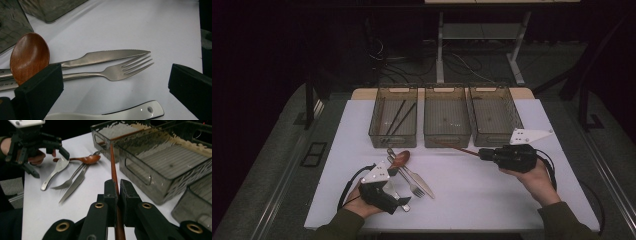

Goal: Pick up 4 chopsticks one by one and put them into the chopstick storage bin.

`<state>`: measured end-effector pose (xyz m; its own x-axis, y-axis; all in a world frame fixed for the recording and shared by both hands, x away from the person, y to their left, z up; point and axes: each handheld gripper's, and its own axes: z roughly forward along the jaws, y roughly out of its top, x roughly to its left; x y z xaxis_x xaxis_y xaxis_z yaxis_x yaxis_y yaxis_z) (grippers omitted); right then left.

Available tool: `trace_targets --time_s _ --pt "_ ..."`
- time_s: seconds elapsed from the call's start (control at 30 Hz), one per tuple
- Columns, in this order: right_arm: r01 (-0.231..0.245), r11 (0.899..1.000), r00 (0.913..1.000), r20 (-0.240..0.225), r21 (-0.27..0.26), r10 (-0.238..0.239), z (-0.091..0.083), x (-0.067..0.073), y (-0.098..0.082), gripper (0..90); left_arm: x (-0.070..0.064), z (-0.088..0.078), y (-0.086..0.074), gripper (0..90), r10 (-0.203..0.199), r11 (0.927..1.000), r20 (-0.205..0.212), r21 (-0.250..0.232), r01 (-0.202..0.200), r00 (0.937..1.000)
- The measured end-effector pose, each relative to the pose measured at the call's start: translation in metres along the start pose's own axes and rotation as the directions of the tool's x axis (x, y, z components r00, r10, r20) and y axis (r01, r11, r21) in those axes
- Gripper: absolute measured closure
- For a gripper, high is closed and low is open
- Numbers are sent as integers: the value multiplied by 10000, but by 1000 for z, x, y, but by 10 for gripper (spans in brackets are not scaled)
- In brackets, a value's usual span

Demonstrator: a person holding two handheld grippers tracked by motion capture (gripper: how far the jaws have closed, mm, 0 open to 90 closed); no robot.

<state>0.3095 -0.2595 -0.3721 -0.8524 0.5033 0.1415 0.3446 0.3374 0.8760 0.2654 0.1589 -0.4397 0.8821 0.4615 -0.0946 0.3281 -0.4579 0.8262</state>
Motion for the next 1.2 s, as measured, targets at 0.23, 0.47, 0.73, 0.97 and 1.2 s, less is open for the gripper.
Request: trace_targets --time_s 0.23,0.47,0.73,0.97,1.2 --pt "37 10000 9998 217 -27 -36 12 -3 11 843 0 0 0 0 25 10000 -6 21 -25 10000" --pt "-109 9999 9988 477 -103 114 25 -6 21 843 -1 1 0 0 -138 9999 -21 -74 138 9999" --pt "-277 9995 9960 844 -127 287 46 -9 39 843 0 1 0 0 -61 10000 -35 -75 61 10000" --pt "-392 9992 9929 1121 -71 398 69 -9 56 843 -1 1 0 0 -106 9999 0 -95 106 9999" --pt "-484 9988 9895 1366 4 478 89 -13 70 843 -1 1 0 0 -98 9999 18 -107 99 9999"
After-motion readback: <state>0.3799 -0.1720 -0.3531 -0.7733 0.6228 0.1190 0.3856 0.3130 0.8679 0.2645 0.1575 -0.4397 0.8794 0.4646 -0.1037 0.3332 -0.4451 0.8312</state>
